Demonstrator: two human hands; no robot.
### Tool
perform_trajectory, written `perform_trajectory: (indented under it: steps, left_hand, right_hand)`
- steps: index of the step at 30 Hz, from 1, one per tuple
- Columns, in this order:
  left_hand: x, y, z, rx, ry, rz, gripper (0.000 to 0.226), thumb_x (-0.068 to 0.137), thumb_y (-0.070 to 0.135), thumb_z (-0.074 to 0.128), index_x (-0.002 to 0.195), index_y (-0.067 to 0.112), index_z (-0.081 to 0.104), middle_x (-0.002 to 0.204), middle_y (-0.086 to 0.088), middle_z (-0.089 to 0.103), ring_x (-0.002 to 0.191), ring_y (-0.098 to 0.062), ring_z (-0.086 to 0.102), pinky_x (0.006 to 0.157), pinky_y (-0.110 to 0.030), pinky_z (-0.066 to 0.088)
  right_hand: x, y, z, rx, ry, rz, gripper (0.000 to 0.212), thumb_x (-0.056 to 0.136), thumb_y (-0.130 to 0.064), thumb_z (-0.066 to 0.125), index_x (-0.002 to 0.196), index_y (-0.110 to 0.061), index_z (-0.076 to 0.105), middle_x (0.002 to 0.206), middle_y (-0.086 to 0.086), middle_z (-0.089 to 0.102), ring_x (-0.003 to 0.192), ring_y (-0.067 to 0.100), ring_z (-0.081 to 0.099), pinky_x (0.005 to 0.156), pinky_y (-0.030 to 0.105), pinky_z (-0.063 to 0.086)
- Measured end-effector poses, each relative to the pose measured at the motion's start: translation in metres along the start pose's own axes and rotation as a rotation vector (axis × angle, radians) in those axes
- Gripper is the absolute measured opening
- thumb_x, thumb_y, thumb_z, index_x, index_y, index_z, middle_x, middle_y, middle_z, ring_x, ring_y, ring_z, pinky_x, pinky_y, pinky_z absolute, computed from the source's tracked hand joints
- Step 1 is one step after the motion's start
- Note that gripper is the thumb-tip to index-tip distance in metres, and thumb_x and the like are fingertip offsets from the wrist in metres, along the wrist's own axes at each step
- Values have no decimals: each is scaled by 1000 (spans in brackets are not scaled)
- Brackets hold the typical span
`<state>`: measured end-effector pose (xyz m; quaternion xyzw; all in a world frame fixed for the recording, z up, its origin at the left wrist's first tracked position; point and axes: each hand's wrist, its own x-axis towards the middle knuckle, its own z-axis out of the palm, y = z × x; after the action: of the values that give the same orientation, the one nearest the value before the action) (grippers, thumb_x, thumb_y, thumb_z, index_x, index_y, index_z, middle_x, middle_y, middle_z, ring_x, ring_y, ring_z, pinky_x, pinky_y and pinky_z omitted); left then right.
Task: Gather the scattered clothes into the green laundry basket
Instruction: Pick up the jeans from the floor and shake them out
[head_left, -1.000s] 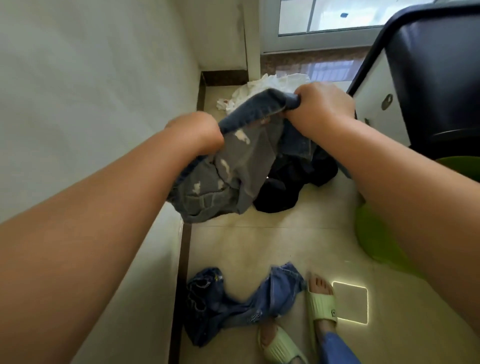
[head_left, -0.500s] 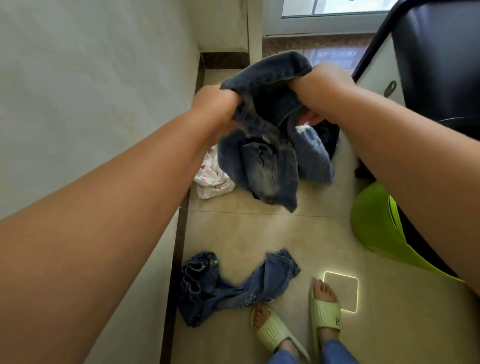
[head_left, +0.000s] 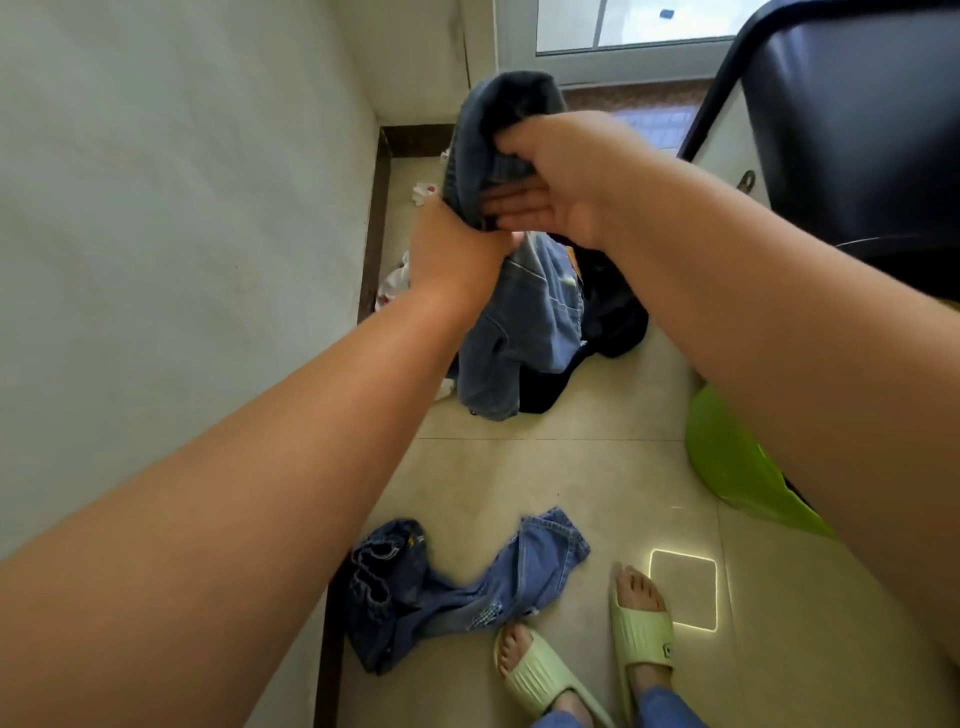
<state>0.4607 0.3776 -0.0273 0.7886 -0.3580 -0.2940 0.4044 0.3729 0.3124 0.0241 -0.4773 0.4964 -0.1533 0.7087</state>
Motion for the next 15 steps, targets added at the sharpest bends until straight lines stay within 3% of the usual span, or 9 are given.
perform_trajectory:
  steps: [2, 4, 6, 8, 10, 12, 15]
  left_hand:
    - [6, 3, -5, 71, 75, -16, 17, 81, 16, 69, 94, 5, 70, 72, 1, 60, 64, -16, 56, 49, -16, 37]
    - [8, 9, -11, -36, 71, -22, 5, 80, 14, 71, 83, 10, 69, 71, -1, 63, 66, -17, 59, 53, -19, 44]
    - [7, 17, -18, -280, 41, -83, 8, 77, 13, 76, 81, 15, 69, 81, -2, 72, 81, -21, 70, 74, -30, 58]
    - [8, 30, -17, -495, 4, -182, 16, 78, 13, 77, 92, 11, 69, 90, -4, 75, 85, -22, 72, 75, -35, 59]
    - [2, 51, -12, -723, -65, -342, 24, 84, 16, 72, 103, 4, 67, 92, -8, 75, 83, -24, 73, 69, -34, 58]
    - [-11, 77, -2, -944, -177, -474, 21, 93, 21, 61, 97, 0, 65, 86, -11, 72, 78, -27, 70, 68, -38, 57]
    - [-31, 109, 12, -1107, -263, -596, 34, 101, 27, 48, 83, 1, 58, 87, -12, 62, 97, -32, 63, 94, -50, 47]
  right_hand:
    - [-8, 3, -14, -26, -71, -113, 26, 93, -25, 61, 112, -6, 61, 97, 7, 74, 87, 16, 73, 76, 29, 60]
    - [-18, 16, -42, -226, -122, -184, 43, 85, -27, 71, 126, -17, 59, 108, 0, 73, 97, 13, 71, 84, 30, 58]
    - [-19, 41, -68, -608, 46, -172, 74, 75, -37, 79, 140, -24, 47, 122, 1, 65, 105, 17, 65, 94, 34, 52]
    - [-20, 70, -84, -887, 226, -58, 116, 62, -51, 84, 153, -24, 17, 145, 9, 43, 125, 27, 51, 104, 42, 43]
    - [-20, 95, -79, -921, 220, 20, 143, 52, -60, 85, 153, -27, -12, 159, 9, 14, 141, 33, 29, 111, 52, 33]
    - [-22, 117, -60, -904, 217, 18, 153, 48, -66, 83, 150, -23, -22, 163, 5, -3, 148, 31, 13, 113, 59, 23]
    - [-33, 135, -25, -772, 396, 40, 145, 59, -64, 79, 150, -16, -24, 162, 5, -14, 149, 27, 3, 116, 62, 10]
